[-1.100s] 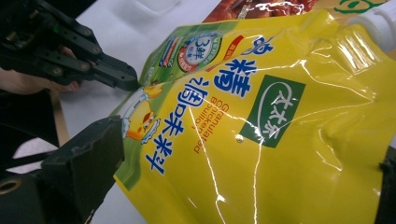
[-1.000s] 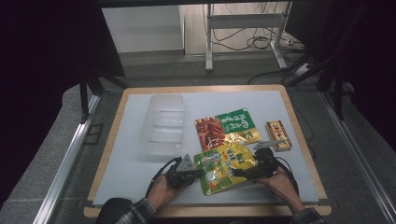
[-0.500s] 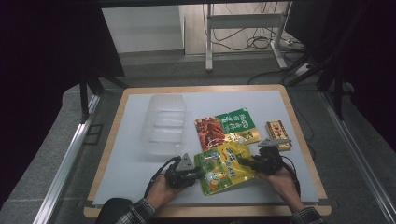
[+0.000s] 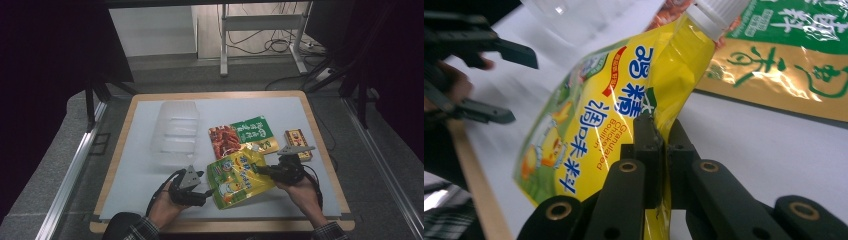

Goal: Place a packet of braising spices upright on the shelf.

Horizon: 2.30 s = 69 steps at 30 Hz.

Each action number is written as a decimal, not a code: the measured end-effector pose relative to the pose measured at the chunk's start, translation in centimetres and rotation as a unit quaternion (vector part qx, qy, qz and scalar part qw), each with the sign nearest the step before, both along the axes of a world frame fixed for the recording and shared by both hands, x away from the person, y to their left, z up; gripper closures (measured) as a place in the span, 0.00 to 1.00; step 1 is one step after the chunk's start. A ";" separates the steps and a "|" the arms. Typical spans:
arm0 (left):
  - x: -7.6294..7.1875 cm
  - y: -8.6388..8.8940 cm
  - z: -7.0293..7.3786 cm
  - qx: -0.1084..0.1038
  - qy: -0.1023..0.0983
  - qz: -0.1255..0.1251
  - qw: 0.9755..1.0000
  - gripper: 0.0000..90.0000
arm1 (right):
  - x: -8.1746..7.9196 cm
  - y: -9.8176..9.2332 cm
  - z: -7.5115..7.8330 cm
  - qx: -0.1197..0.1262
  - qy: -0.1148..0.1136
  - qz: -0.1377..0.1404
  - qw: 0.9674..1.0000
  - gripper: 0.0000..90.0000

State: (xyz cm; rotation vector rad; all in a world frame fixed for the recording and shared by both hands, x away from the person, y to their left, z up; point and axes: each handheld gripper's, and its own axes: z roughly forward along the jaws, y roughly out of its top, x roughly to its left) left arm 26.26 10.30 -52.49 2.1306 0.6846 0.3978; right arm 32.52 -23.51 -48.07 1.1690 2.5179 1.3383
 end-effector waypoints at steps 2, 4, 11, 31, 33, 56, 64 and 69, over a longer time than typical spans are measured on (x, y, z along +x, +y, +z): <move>-0.2 0.3 0.0 -0.003 0.001 -0.002 1.000 0.25 | 0.0 -0.1 0.3 0.011 0.002 0.004 1.000 0.96; -0.4 0.5 0.0 -0.001 -0.003 0.002 1.000 0.22 | -0.1 0.0 0.6 0.013 -0.001 0.005 1.000 0.96; -0.9 1.1 0.0 0.013 -0.019 0.019 1.000 0.09 | -0.4 0.7 1.9 0.020 -0.016 0.010 1.000 0.96; -1.3 2.8 0.4 -0.034 -0.034 0.062 0.997 0.01 | -0.2 3.4 7.1 0.012 -0.062 0.051 0.997 0.97; -1.3 2.9 0.4 -0.035 -0.034 0.063 0.997 0.01 | -0.2 3.7 7.6 0.010 -0.065 0.054 0.996 0.97; -1.7 2.7 0.5 -0.016 -0.054 0.050 0.997 0.02 | 0.9 4.5 11.0 -0.017 -0.114 0.059 0.992 0.97; -2.0 2.9 0.5 -0.017 -0.050 0.052 0.997 0.02 | 1.5 4.7 11.9 -0.016 -0.121 0.068 0.990 0.97; -2.2 3.0 0.5 -0.020 -0.048 0.050 0.997 0.02 | 2.0 5.0 12.2 -0.013 -0.123 0.076 0.989 0.97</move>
